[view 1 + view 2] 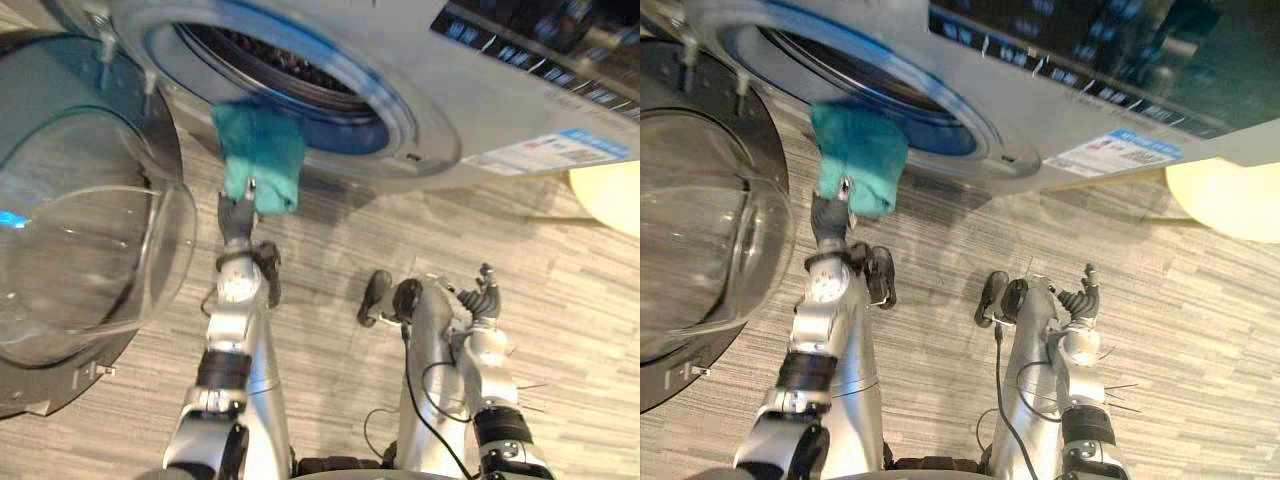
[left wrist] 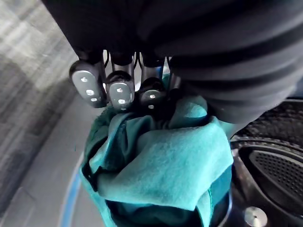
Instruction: Pick up the laundry basket with both hands and put the clothes into the washing machine.
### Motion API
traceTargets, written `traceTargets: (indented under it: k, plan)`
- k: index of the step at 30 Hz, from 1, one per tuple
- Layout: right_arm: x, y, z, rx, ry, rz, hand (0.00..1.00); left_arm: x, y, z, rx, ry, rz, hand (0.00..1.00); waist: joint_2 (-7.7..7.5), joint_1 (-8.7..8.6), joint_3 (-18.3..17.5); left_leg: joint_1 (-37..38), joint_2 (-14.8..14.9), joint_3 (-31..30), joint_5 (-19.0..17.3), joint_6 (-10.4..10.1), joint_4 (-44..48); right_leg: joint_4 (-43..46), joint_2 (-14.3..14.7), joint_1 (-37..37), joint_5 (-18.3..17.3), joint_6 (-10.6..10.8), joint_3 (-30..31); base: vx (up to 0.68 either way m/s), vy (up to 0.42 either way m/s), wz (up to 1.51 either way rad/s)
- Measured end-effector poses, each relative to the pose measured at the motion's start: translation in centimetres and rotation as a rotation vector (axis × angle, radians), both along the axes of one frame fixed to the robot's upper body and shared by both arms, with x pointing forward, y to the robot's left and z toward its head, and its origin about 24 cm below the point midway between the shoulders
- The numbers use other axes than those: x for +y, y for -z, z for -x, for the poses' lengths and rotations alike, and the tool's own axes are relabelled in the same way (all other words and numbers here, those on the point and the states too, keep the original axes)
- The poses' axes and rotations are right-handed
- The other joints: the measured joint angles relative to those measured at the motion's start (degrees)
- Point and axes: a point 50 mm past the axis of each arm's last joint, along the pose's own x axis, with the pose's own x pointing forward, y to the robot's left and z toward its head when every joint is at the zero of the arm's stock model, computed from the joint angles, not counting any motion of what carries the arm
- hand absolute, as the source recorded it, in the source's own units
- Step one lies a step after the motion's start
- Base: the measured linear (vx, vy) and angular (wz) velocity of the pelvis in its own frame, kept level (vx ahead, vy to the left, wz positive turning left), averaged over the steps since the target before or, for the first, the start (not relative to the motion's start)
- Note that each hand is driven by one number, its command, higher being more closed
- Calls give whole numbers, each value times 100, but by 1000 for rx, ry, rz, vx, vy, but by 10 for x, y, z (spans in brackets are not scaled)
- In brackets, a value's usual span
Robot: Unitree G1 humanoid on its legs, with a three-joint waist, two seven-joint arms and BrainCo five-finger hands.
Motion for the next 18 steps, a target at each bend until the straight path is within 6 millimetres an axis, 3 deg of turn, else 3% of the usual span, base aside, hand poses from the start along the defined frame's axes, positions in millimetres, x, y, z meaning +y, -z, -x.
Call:
traceTargets:
  k: [7, 11, 16, 17, 18]
  plan:
    - [-3, 9, 3, 33, 16, -23, 0, -3, -62, -15, -116, -8, -74, 100, -1, -92, 0, -156, 217, 118, 8, -17, -71, -130, 212, -290, 121, -54, 77, 6, -38, -20]
    - [3, 18, 2, 76, -14, -45, 0, 7, -97, -17, -175, -52, -104, 100, -1, -252, 0, -265, 320, 128, 22, -37, -98, -210, 324, -425, 208, -57, 95, 5, -26, -16]
    - [8, 21, 2, 80, -25, -61, 0, 3, -121, -12, -247, -57, -95, 100, -1, -335, -1, -333, 396, 127, 27, -42, -111, -269, 387, -497, 274, -76, 86, 0, -11, -10]
    - [8, 22, 2, 84, -26, -63, 0, 3, -123, -12, -253, -59, -93, 0, -1, -339, -1, -340, 396, 125, 28, -45, -112, -269, 387, -505, 275, -79, 80, 0, 0, 0]
    - [8, 22, 2, 87, -26, -63, 0, 2, -126, -11, -263, -62, -89, 0, -1, -343, -1, -352, 396, 131, 30, -46, -115, -268, 387, -520, 278, -82, 61, 0, 0, 0]
